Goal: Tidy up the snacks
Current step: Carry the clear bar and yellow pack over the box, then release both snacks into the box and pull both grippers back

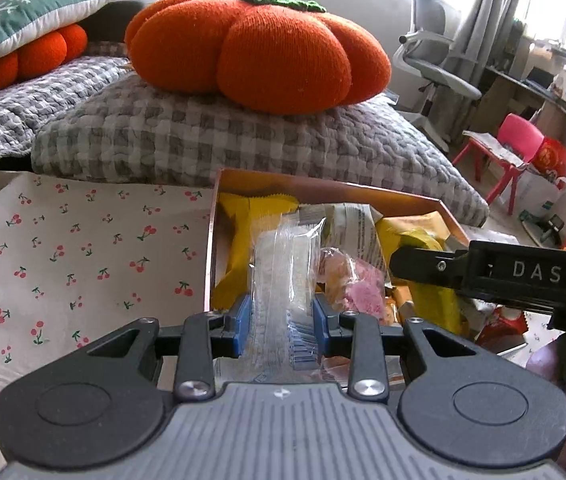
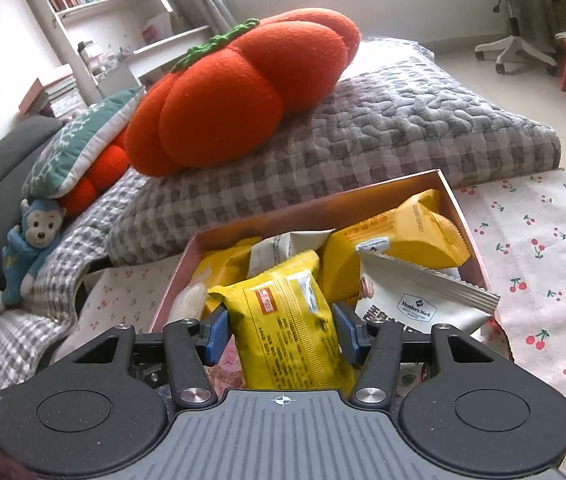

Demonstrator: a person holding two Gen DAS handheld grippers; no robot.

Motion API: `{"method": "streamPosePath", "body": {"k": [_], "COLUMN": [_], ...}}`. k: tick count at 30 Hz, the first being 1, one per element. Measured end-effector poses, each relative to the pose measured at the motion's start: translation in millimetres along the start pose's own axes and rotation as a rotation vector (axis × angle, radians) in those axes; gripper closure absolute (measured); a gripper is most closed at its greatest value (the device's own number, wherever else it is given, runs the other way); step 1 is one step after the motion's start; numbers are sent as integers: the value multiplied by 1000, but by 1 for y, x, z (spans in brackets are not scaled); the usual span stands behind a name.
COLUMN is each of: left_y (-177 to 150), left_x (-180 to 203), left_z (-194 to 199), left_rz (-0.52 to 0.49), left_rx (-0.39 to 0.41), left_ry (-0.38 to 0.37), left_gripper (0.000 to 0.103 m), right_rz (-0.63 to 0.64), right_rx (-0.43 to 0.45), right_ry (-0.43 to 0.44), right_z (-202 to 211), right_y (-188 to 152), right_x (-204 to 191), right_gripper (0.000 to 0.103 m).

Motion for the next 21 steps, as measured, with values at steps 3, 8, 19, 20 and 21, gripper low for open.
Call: {"method": "streamPosePath", "body": {"k": [3, 8, 19, 20, 21], "left_y": [-1, -2, 1, 1, 2], "left_x": [-5, -6, 2, 3, 5], "left_z": [-3, 1, 12, 13, 15], "left_rz": [32, 28, 9, 8, 5], "left_rx": [-21, -23, -23, -23, -24], "left_ry": [-8, -17, -33, -36, -39], "left_gripper": [73, 69, 45, 44, 42], "right_rz": [5, 0, 29, 34, 36], "right_rx": [0, 3, -15, -14, -15], "right_ry": [-5, 7, 30, 30, 30], "right_z": [-1, 2, 17, 19, 22], "right_y": [-1, 0, 1, 1, 1], "right_x": [1, 1, -7, -8, -8], "right_gripper": [54, 51, 32, 30, 29]}}
Point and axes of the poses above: each gripper's, at about its wrist camera, not at the fingertips, and z roughly against the way its jaws point, x to its right, y to its top, the point moved 6 cm from there along -z, roughly the way its jaws point, and after that the axes turned 1 degree about y, right-handed, at the moved point
